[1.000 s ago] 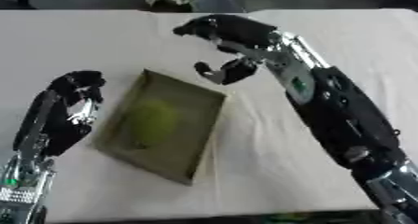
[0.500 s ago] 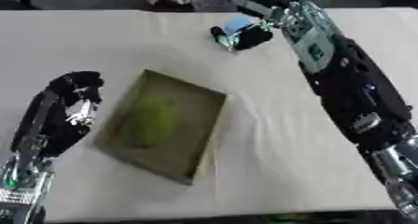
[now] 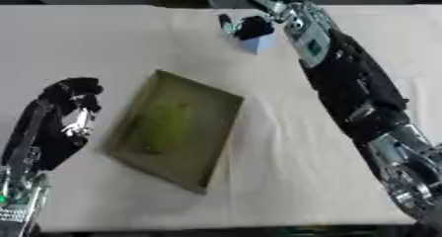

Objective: Pick up objects on the table and place them in the box.

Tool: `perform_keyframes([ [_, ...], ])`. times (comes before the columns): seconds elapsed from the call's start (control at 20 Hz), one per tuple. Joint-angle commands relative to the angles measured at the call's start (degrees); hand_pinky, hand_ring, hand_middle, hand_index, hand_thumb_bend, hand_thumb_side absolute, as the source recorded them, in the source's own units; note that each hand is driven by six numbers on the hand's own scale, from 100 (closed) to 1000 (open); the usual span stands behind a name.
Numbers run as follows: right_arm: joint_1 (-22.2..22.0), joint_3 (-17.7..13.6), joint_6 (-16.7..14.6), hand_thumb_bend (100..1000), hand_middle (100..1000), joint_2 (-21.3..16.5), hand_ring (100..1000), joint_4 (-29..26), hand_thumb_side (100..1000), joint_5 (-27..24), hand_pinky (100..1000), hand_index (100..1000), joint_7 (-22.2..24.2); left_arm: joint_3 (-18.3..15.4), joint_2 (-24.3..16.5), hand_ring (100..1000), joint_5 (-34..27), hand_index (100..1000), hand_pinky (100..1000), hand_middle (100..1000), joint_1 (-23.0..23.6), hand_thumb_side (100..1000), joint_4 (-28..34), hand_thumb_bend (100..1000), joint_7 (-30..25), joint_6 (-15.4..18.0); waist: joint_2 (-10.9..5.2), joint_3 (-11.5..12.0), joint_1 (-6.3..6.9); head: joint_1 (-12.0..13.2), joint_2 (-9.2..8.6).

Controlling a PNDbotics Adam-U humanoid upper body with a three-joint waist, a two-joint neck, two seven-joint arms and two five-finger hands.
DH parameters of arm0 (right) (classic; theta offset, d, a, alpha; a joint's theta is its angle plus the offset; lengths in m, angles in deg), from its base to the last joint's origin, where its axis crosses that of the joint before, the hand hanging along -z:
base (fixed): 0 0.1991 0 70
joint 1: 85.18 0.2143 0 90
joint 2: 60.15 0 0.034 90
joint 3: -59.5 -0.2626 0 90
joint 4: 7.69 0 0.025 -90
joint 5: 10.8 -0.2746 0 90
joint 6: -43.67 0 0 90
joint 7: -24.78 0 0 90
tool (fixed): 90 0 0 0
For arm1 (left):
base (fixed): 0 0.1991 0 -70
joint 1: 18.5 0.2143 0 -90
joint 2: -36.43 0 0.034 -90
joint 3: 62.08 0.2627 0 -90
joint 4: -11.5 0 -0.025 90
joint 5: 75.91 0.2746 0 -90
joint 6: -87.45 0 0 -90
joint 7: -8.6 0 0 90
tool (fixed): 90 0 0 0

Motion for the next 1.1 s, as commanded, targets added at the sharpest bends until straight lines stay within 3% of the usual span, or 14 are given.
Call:
perform_keyframes([
  [0.05,1.95,-1.92,2.85,100,920,-0.13,1000,1.52,485,1.25,965,1000,-2.17,0.29,-0.47,742,-0.38,763,604,631,-0.96,485,0.85,100,-0.41,0.12,-0.7,0.46,0.18,-1.44,-1.04],
  [0.45,1.88,-3.88,4.96,100,947,0.18,1000,4.86,475,4.48,1000,1000,-4.04,0.59,-0.46,741,-0.49,763,604,631,-1.29,485,0.85,100,-0.8,0.22,-0.39,1.53,0.34,-3.5,-2.3],
  [1.1,0.62,-5.46,9.89,100,945,-1.19,1000,10.32,488,10.4,1000,1000,-9.05,0.56,-0.47,741,-0.39,763,604,631,-1.12,486,0.82,100,-0.82,0.26,-0.25,1.28,0.43,-3.64,-2.43],
])
